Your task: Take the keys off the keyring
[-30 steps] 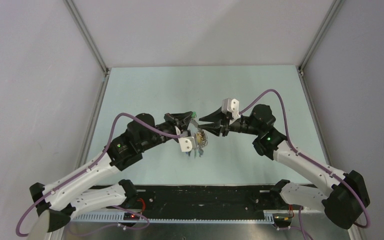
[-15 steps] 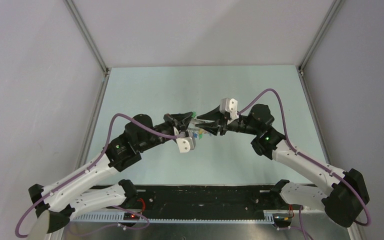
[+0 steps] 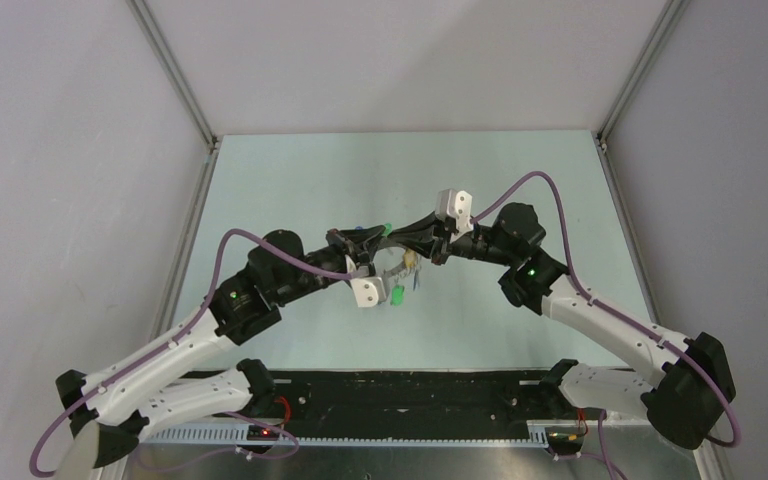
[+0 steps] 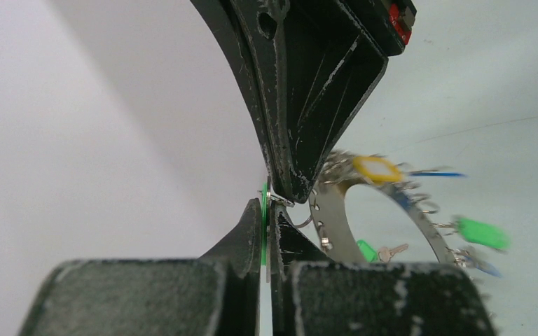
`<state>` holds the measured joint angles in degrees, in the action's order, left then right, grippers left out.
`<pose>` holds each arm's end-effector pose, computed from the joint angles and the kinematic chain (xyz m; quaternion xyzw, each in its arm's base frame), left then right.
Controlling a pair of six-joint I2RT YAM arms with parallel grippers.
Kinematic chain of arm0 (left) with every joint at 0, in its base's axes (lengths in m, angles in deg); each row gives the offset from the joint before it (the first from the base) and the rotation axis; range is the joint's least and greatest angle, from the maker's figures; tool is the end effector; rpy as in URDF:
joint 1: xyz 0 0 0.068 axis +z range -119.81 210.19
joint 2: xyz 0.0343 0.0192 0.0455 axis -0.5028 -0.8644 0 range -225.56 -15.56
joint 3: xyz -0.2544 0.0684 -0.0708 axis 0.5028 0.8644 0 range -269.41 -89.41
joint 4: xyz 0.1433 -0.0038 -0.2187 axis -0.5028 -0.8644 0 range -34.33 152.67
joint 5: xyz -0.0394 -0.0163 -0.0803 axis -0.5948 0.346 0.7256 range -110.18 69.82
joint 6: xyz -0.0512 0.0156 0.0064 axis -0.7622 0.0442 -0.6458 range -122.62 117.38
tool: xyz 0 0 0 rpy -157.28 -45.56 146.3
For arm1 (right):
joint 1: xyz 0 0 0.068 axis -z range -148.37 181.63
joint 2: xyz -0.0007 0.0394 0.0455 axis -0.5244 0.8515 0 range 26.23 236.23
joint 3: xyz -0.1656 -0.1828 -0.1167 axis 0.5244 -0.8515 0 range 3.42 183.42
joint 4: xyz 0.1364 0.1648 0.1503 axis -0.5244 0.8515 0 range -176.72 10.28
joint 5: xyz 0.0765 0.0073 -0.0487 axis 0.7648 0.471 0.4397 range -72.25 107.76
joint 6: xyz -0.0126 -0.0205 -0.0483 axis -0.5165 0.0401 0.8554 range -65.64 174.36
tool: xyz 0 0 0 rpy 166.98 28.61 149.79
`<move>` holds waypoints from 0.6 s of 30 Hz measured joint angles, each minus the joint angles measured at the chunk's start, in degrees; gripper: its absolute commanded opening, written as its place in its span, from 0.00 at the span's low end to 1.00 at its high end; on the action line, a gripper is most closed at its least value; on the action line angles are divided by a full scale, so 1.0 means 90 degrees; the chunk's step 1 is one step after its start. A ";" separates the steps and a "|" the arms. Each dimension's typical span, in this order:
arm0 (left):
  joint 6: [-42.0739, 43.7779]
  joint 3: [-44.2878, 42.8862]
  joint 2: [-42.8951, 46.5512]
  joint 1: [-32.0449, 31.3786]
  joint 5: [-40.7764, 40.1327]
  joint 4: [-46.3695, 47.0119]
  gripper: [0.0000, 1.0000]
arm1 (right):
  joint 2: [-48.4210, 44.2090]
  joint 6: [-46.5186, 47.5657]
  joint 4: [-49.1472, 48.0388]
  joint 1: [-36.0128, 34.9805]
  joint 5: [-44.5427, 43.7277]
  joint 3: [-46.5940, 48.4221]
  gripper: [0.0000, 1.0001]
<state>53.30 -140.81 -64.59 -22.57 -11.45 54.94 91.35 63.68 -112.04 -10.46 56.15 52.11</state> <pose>0.1155 -0.1609 0.3727 0.6289 0.3881 -0.0378 0.6726 0.1794 0.1918 0.3571 -0.4914 0.4449 0.4075 0.6281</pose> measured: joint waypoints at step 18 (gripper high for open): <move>-0.0044 0.0160 0.0039 -0.0002 -0.0131 0.0146 0.00 | -0.0143 -0.0194 0.0355 -0.0012 -0.0466 0.0058 0.00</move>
<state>52.91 -139.37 -64.24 -22.59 -12.63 56.25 90.06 61.93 -108.85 -10.57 51.95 52.63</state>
